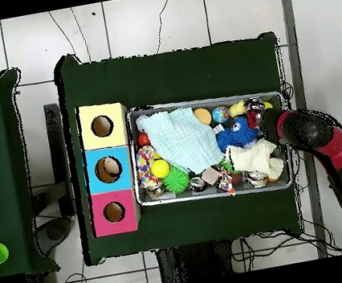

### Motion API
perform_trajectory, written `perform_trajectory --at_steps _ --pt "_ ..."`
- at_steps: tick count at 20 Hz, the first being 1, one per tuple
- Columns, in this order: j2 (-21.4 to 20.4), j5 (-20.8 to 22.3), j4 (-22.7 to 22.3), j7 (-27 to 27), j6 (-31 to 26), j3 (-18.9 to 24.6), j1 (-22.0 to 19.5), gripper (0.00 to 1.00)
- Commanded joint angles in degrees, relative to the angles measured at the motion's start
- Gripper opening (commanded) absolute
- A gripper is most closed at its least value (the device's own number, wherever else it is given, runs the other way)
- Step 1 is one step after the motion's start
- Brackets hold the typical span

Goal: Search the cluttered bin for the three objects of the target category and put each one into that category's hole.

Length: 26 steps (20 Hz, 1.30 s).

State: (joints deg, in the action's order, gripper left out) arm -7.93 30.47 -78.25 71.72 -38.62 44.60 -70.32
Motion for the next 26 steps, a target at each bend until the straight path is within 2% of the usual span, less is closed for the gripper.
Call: perform_trajectory --at_steps 1,5,13,26 --pt "0.7 5.5 -2.8 -2.2 9.9 -1.5 1.9 0.00" --pt "-2.7 5.0 -6.2 0.9 10.6 -1.8 2.2 0.00" --pt "-7.3 3.8 -9.1 4.1 10.3 -3.3 4.2 0.00" --pt "-13.0 0.5 -17.7 11.4 13.8 -7.1 6.5 0.00"
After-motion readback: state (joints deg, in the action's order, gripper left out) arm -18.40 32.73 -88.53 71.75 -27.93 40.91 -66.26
